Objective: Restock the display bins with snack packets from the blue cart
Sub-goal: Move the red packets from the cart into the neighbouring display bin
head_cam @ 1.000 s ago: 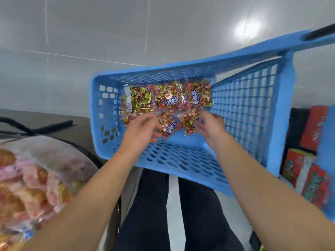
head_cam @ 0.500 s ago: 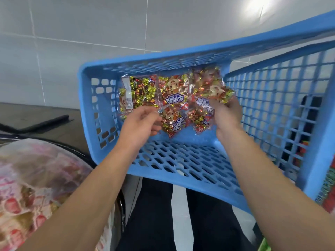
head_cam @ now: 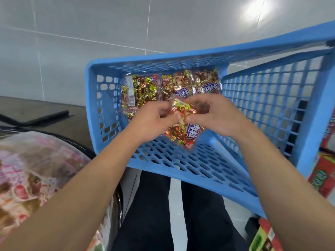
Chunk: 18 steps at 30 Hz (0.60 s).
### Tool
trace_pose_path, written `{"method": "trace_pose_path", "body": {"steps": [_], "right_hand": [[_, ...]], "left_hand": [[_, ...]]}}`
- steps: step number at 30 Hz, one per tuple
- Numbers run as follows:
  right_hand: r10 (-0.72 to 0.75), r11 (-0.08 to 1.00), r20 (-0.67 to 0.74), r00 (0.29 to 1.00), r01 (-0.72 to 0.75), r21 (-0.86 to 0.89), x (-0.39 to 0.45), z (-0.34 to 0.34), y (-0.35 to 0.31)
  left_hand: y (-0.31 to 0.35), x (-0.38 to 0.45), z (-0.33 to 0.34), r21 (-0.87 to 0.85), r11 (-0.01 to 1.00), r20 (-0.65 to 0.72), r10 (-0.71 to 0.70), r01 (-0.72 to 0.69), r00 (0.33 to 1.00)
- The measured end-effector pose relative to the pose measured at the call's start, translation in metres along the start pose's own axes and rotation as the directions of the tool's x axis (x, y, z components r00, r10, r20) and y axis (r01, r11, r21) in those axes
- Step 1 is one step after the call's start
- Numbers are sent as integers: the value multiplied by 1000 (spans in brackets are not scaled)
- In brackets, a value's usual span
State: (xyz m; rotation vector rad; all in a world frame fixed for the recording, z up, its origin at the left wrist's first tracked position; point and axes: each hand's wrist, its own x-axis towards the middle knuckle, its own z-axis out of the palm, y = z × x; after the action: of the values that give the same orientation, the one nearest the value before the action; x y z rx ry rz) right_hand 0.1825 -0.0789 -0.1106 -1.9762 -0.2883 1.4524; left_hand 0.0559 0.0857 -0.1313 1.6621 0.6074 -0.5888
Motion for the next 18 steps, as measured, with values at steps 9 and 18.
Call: {"method": "trace_pose_path", "body": {"steps": [9, 18], "right_hand": [[198, 796, -81, 977, -112, 594, 30, 45, 23], [58, 974, 37, 998, -65, 218, 62, 25, 18]], "left_hand": [[-27, -13, -10, -713, 675, -52, -319, 188, 946], [-43, -6, -21, -565, 771, -21, -370, 295, 929]]}}
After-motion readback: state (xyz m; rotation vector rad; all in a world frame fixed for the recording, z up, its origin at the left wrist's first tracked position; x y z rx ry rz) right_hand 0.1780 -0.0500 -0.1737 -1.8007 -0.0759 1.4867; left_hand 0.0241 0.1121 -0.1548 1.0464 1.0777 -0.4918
